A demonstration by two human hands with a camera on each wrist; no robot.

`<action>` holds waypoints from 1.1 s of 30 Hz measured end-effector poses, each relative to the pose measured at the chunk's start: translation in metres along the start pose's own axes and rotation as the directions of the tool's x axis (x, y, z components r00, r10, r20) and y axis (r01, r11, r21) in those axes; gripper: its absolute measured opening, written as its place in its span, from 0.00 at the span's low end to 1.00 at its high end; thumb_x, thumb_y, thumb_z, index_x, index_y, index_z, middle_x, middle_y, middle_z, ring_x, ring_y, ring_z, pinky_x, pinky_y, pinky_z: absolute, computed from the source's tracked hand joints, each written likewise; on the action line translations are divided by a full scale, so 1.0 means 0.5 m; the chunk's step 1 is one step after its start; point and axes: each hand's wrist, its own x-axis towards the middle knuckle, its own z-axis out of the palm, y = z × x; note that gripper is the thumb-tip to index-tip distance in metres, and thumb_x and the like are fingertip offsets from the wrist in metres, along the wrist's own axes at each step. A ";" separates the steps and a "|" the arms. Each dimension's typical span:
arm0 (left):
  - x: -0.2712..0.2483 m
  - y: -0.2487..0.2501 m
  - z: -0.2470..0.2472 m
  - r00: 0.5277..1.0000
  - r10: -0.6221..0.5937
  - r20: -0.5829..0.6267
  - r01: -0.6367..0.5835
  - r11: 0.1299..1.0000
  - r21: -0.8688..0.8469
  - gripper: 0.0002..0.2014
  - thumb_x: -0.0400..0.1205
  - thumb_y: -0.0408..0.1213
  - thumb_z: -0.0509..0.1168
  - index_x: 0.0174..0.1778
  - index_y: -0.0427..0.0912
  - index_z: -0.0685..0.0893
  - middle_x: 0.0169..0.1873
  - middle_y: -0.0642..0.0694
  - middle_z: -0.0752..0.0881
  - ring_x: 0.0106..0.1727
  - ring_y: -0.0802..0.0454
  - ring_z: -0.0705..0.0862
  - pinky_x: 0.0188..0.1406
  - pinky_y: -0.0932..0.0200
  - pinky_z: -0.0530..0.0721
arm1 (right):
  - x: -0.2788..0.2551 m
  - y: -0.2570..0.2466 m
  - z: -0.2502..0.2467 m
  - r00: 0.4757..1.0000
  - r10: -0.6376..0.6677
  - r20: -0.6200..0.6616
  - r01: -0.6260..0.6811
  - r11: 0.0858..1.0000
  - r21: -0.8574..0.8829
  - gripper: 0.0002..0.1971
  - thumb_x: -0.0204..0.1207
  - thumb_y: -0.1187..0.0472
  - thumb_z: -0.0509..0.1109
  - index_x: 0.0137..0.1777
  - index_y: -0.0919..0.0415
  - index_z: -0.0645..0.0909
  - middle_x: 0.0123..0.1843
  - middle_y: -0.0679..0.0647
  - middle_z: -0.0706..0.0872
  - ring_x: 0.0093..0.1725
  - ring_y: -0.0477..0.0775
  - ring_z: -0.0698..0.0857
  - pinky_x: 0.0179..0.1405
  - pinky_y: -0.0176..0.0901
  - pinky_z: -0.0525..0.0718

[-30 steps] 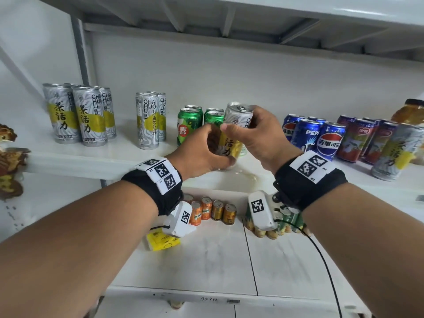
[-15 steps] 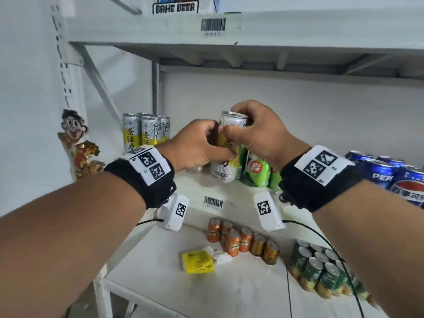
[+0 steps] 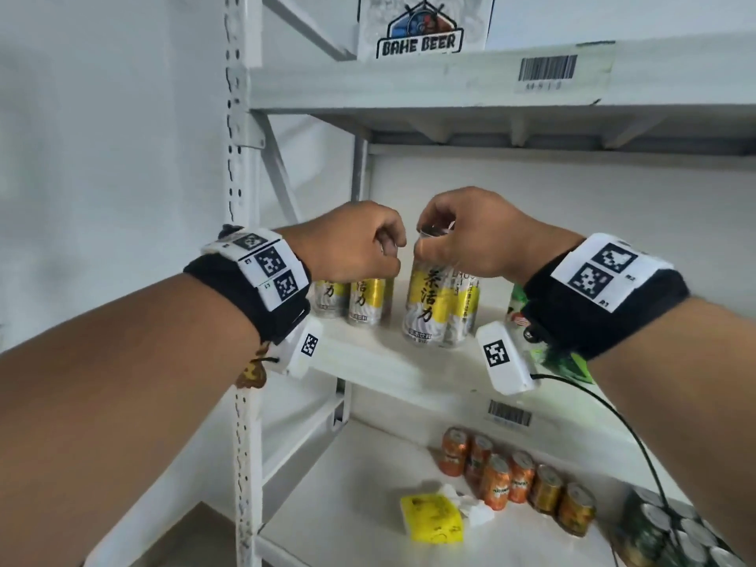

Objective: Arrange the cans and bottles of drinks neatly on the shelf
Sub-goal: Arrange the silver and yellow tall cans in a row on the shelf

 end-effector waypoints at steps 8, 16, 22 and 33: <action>0.095 -0.146 -0.025 0.985 0.163 0.051 -0.170 0.960 0.223 0.22 0.78 0.52 0.78 0.66 0.48 0.88 0.58 0.52 0.86 0.57 0.51 0.83 0.53 0.56 0.79 | 0.128 -0.038 0.063 0.992 0.110 0.069 -0.083 0.945 -0.315 0.17 0.75 0.45 0.79 0.60 0.49 0.90 0.55 0.46 0.86 0.52 0.50 0.83 0.44 0.42 0.77; 0.143 -0.215 -0.006 0.966 0.216 0.143 -0.230 0.969 0.086 0.18 0.77 0.51 0.78 0.60 0.51 0.89 0.53 0.54 0.87 0.54 0.52 0.86 0.52 0.54 0.86 | 0.188 -0.034 0.119 0.941 0.309 0.136 -0.211 0.852 -0.480 0.17 0.77 0.48 0.77 0.63 0.53 0.88 0.59 0.51 0.88 0.57 0.54 0.85 0.53 0.48 0.84; 0.155 -0.235 -0.002 0.957 0.262 0.121 -0.266 0.964 0.018 0.16 0.77 0.51 0.79 0.58 0.54 0.89 0.51 0.59 0.86 0.50 0.63 0.83 0.42 0.65 0.78 | 0.216 -0.008 0.160 0.929 0.355 0.107 -0.259 0.828 -0.498 0.17 0.79 0.51 0.74 0.66 0.55 0.87 0.63 0.54 0.88 0.56 0.54 0.82 0.52 0.45 0.80; 0.175 -0.203 0.001 0.946 0.306 0.110 -0.309 0.951 0.007 0.18 0.79 0.52 0.78 0.62 0.51 0.89 0.56 0.56 0.86 0.55 0.57 0.84 0.44 0.67 0.77 | 0.204 0.021 0.132 0.918 0.394 0.048 -0.330 0.824 -0.460 0.23 0.75 0.40 0.79 0.66 0.50 0.85 0.61 0.48 0.85 0.55 0.52 0.84 0.52 0.48 0.85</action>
